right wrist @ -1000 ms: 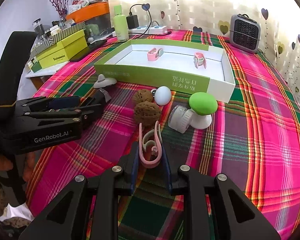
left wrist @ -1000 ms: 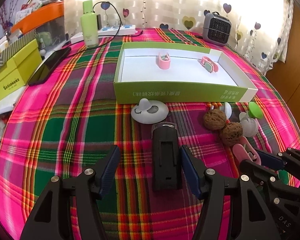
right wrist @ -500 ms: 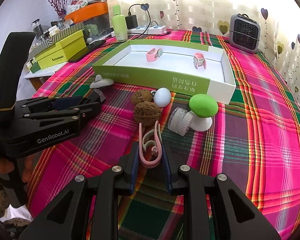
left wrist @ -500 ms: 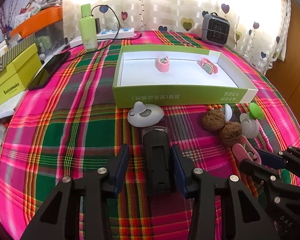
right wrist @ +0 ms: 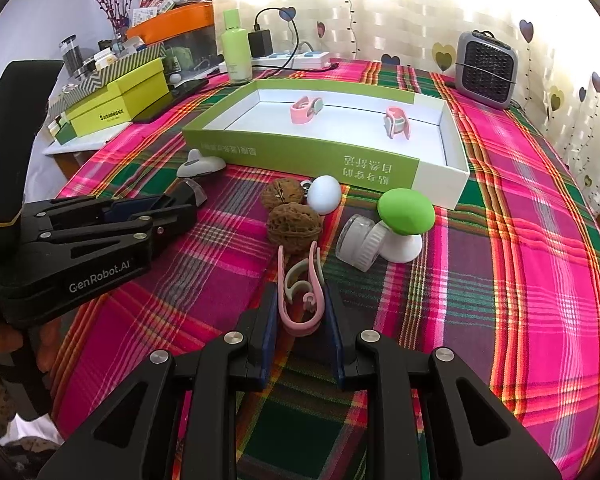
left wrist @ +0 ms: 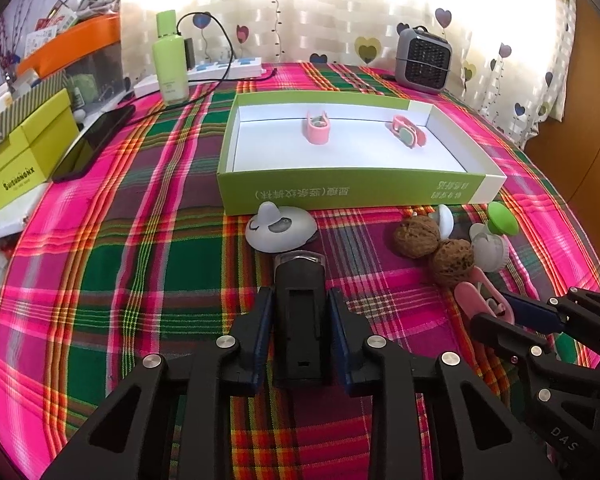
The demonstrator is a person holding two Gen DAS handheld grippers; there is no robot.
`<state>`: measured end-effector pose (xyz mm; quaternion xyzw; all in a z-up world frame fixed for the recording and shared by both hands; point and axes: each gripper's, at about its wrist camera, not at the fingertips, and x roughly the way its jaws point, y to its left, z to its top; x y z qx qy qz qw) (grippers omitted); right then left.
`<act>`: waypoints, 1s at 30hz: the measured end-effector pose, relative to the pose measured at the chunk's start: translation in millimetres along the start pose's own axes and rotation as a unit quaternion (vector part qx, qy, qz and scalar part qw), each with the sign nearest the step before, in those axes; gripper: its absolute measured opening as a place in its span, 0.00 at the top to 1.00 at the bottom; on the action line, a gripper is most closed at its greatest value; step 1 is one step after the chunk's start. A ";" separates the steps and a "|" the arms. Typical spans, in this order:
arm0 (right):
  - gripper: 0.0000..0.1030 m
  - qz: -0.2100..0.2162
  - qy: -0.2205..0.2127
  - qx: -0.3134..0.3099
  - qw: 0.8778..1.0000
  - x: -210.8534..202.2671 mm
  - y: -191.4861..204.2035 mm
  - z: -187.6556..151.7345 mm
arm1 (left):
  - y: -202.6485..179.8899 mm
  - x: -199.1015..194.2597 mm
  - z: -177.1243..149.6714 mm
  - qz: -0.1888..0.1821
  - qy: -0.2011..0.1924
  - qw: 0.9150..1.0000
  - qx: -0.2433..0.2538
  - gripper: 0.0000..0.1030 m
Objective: Organize objects
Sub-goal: 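Grasp the black rectangular case with the left tool while the right tool holds the pink loop clip, then lift the black case with the left tool while the right tool holds the pink loop clip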
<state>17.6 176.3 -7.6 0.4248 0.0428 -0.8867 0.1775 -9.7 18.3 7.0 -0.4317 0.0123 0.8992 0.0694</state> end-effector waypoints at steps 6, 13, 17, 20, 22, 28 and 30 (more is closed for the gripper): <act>0.78 -0.001 -0.002 0.006 1.000 -0.6 0.3 -0.7 | 0.0 -1.1 -1.2 -0.003 0.000 1.000 -0.001 0.75; 0.78 0.012 -0.004 0.022 1.000 -3.4 -2.1 -3.7 | -2.9 -6.2 -4.2 -0.008 -0.001 1.000 0.001 0.75; 0.78 0.022 -0.007 0.021 1.000 -5.9 1.4 -4.8 | -5.2 -8.9 -5.3 -0.009 -0.003 1.000 0.003 0.75; 0.78 0.022 -0.007 0.019 1.000 -7.0 3.2 -5.6 | -7.3 -10.6 -6.5 -0.011 -0.003 1.000 0.004 0.75; 0.78 0.022 -0.010 0.019 1.000 -8.5 3.3 -6.0 | -8.6 -11.3 -7.4 -0.012 -0.003 1.000 0.006 0.75; 0.78 0.022 -0.013 0.022 0.999 -11.5 4.2 -7.1 | -10.5 -13.4 -8.2 -0.012 -0.004 1.000 0.008 0.75; 0.78 0.023 -0.014 0.021 0.999 -12.2 5.4 -6.9 | -11.4 -15.1 -8.6 -0.011 -0.005 1.000 0.009 0.75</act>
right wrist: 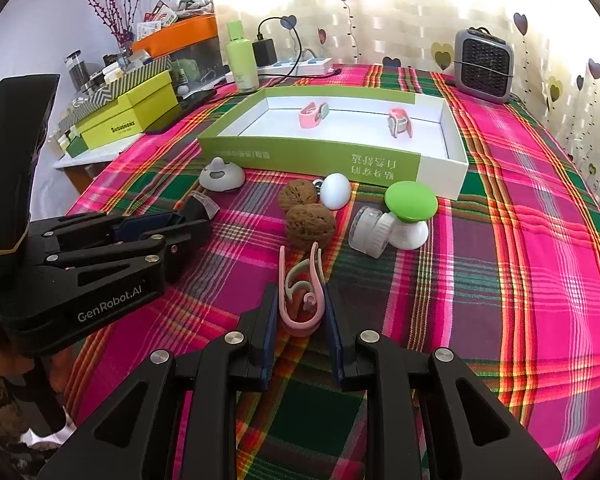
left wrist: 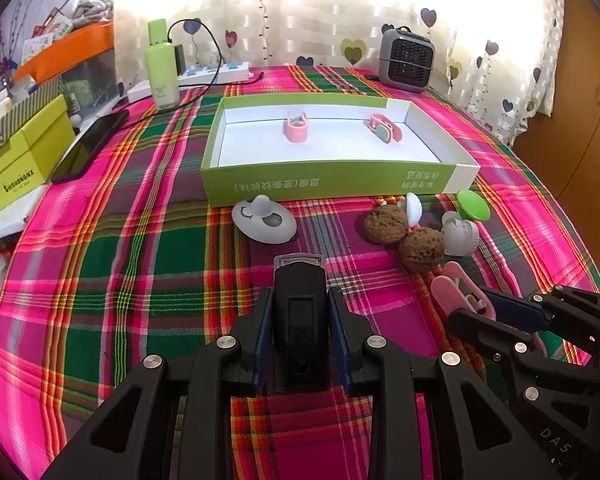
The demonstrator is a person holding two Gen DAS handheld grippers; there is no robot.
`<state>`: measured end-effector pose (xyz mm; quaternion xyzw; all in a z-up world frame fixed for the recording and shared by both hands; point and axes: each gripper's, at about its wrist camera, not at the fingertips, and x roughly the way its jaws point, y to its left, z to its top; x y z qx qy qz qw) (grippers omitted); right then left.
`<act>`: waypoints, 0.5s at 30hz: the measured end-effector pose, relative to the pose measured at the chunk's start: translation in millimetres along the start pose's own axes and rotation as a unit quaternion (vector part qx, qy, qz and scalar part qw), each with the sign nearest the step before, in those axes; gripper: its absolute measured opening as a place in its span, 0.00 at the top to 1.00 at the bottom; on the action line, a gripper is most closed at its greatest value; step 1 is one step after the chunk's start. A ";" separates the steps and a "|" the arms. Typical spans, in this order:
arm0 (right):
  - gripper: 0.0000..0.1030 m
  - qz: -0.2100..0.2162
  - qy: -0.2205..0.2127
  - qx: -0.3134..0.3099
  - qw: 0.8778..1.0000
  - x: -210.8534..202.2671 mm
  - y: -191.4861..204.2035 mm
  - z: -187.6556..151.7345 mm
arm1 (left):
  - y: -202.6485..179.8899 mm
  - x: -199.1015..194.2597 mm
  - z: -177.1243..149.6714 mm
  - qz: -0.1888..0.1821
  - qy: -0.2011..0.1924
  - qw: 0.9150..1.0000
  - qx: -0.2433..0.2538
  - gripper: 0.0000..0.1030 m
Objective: Organize objects
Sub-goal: 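Lift the black case with the left tool while the right tool holds the pink loop clip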
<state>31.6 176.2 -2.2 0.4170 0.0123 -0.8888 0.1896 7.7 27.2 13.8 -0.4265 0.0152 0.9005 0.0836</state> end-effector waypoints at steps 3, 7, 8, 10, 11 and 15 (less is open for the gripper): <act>0.78 0.002 -0.004 -0.001 1.000 -2.1 1.5 0.0 | -1.0 -3.2 0.1 0.000 -0.003 1.000 0.001 0.75; 0.78 0.003 -0.010 -0.002 1.000 -5.3 3.1 1.1 | -2.6 -8.1 0.8 -0.001 -0.008 1.000 0.003 0.75; 0.78 0.003 -0.011 -0.002 1.000 -5.9 3.5 1.4 | -2.7 -8.9 1.1 -0.001 -0.010 1.000 0.003 0.75; 0.78 0.001 -0.013 -0.002 1.000 -7.0 3.9 2.1 | -2.5 -10.3 1.8 -0.003 -0.011 1.000 0.002 0.75; 0.78 0.001 -0.014 -0.002 1.000 -7.5 4.4 2.4 | -2.7 -11.1 1.8 -0.003 -0.012 1.000 0.003 0.75; 0.78 0.002 -0.017 -0.003 1.000 -8.8 6.7 4.2 | -3.5 -13.9 3.7 -0.005 -0.016 1.000 0.003 0.75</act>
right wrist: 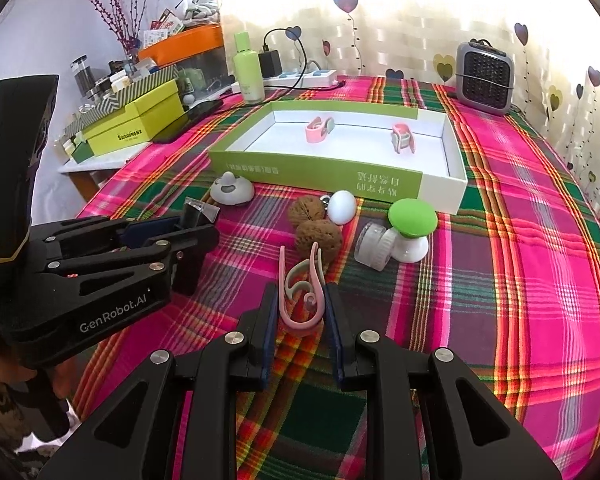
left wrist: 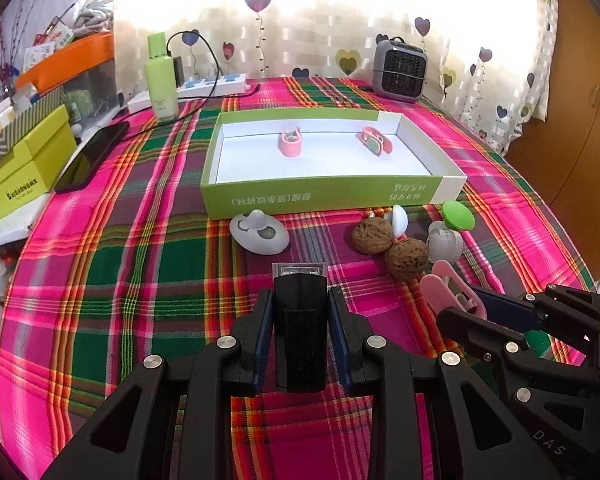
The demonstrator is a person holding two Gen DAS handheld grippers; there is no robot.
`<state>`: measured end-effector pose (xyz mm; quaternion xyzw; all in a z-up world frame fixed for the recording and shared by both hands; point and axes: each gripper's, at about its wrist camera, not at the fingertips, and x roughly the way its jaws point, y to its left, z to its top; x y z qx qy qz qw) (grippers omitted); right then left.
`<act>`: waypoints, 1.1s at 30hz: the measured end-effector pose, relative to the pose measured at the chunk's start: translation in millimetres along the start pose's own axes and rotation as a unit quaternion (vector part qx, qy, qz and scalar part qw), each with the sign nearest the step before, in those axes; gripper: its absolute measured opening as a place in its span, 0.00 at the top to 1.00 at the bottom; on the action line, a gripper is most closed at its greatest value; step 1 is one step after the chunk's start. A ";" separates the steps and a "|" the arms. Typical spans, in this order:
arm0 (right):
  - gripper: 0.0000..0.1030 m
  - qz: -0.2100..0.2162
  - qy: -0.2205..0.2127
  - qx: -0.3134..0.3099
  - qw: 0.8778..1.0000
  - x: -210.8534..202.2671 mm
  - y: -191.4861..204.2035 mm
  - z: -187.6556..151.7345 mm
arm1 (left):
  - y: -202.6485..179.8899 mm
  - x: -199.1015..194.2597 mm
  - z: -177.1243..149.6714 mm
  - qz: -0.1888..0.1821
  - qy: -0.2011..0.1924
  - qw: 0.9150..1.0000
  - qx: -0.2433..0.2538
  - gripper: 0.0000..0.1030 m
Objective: Organize objects
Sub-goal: 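Lift the black case with the left tool while the right tool holds the pink loop clip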
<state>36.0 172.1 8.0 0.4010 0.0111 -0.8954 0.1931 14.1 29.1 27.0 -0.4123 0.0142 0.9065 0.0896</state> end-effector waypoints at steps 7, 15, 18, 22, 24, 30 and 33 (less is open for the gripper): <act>0.78 -0.001 -0.007 0.002 1.000 -2.3 -1.8 3.0 | -0.6 -5.2 3.7 -0.006 -0.006 1.000 -0.002 0.75; 0.78 -0.004 -0.021 0.001 1.000 -8.9 -5.3 12.7 | -2.3 -8.8 11.4 -0.015 -0.012 1.000 -0.003 0.75; 0.78 -0.003 -0.023 0.001 1.000 -9.3 -6.2 15.5 | -1.9 -10.7 13.9 -0.022 -0.015 1.000 -0.005 0.75; 0.78 -0.004 -0.025 -0.001 1.000 -9.4 -6.9 18.2 | -0.7 -13.0 17.3 -0.031 -0.019 0.999 -0.009 0.75; 0.78 -0.004 -0.026 -0.001 1.000 -9.3 -7.8 20.1 | -0.3 -14.2 19.0 -0.036 -0.022 0.999 -0.011 0.75; 0.78 -0.003 -0.027 -0.005 1.000 -8.1 -9.3 26.4 | -0.9 -13.0 25.3 -0.032 -0.024 0.999 -0.008 0.75; 0.78 -0.004 -0.029 -0.008 1.000 -7.9 -10.4 30.4 | 0.5 -11.8 28.7 -0.032 -0.024 0.999 -0.010 0.75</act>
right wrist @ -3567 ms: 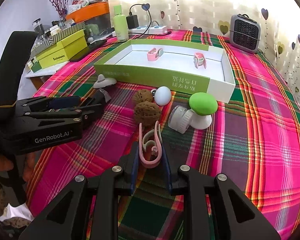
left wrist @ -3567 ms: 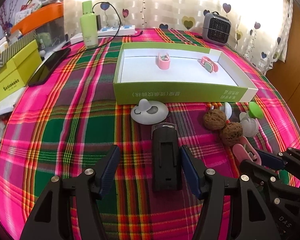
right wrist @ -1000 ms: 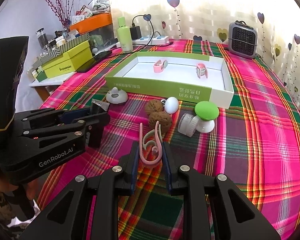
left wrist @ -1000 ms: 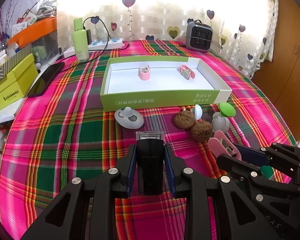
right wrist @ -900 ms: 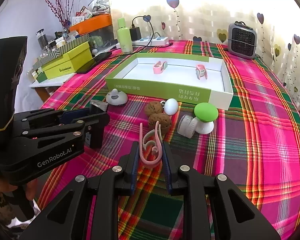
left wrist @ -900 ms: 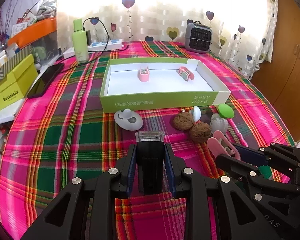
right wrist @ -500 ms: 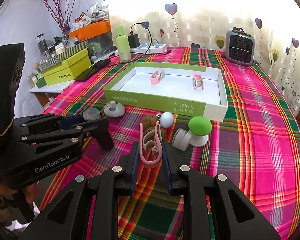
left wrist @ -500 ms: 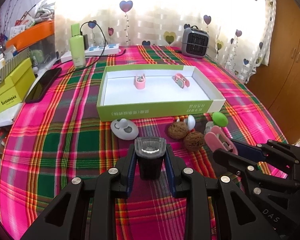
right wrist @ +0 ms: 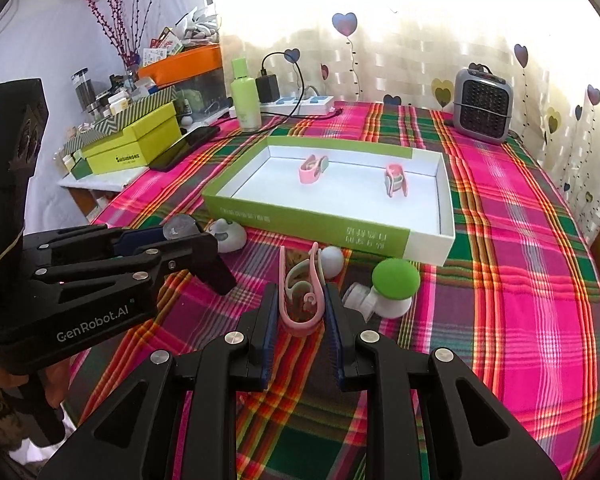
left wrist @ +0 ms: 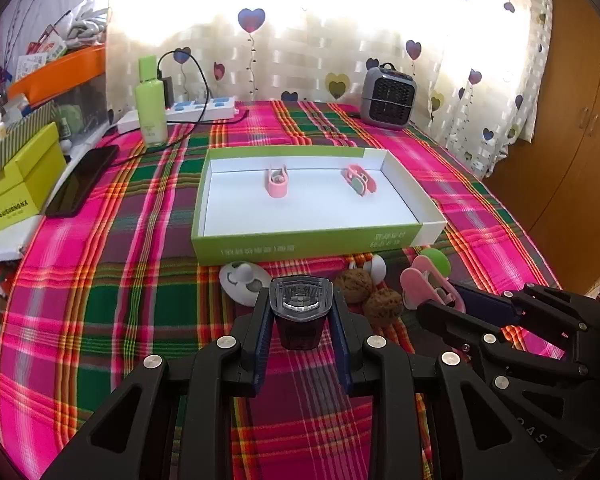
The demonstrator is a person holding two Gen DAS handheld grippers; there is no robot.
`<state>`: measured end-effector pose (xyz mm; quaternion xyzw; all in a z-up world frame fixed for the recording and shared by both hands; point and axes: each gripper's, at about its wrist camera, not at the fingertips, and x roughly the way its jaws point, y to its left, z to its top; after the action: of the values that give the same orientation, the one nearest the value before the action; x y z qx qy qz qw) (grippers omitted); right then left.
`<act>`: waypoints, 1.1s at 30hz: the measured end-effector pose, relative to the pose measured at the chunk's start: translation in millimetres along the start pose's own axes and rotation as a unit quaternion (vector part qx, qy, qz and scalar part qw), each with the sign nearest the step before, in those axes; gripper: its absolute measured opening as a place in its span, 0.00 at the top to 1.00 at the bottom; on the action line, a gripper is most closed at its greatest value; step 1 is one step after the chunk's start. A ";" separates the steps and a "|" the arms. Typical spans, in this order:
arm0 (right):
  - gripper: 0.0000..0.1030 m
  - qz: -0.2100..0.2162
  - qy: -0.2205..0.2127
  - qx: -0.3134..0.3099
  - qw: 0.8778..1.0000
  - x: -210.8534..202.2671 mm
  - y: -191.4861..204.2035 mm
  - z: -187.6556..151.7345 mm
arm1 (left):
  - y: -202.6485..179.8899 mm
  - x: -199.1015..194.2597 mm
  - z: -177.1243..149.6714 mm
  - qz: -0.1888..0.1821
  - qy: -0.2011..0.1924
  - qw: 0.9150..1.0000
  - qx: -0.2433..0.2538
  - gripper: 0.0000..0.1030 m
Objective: Organize objects
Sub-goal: 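Lift the black case with the left tool while the right tool holds the pink loop clip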
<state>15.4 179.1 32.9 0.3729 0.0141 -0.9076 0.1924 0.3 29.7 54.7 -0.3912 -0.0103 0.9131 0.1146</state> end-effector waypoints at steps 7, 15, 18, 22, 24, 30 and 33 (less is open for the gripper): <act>0.78 0.003 -0.004 0.000 1.000 0.4 -0.2 6.5 | 6.2 2.5 3.9 -0.006 0.007 1.000 -0.010 0.75; 0.78 0.007 -0.002 0.001 1.000 -0.3 1.0 4.0 | 12.7 0.3 -4.4 -0.007 0.028 1.000 -0.007 0.75; 0.78 0.007 -0.002 0.005 1.000 -1.2 -0.1 2.6 | 12.8 2.7 -6.7 -0.001 0.032 0.999 0.000 0.75; 0.78 0.007 -0.001 0.004 1.000 -2.0 0.1 1.5 | 12.7 3.9 -11.1 -0.003 0.036 0.999 0.002 0.75; 0.78 0.008 0.000 0.004 1.000 -2.0 0.4 1.2 | 12.6 3.8 -11.0 -0.002 0.036 0.999 0.001 0.75; 0.78 0.007 -0.002 0.010 1.000 -3.9 -0.6 0.1 | 10.4 8.3 -8.9 -0.002 0.032 0.999 0.006 0.75; 0.78 0.005 -0.001 0.011 1.000 -4.0 -1.7 0.3 | 10.2 14.6 -4.6 -0.002 0.032 0.999 0.001 0.75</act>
<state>17.2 182.0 35.7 0.3737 0.0017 -0.9074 0.1923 -8.3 22.6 40.0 -0.4198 -0.0064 0.9000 0.1167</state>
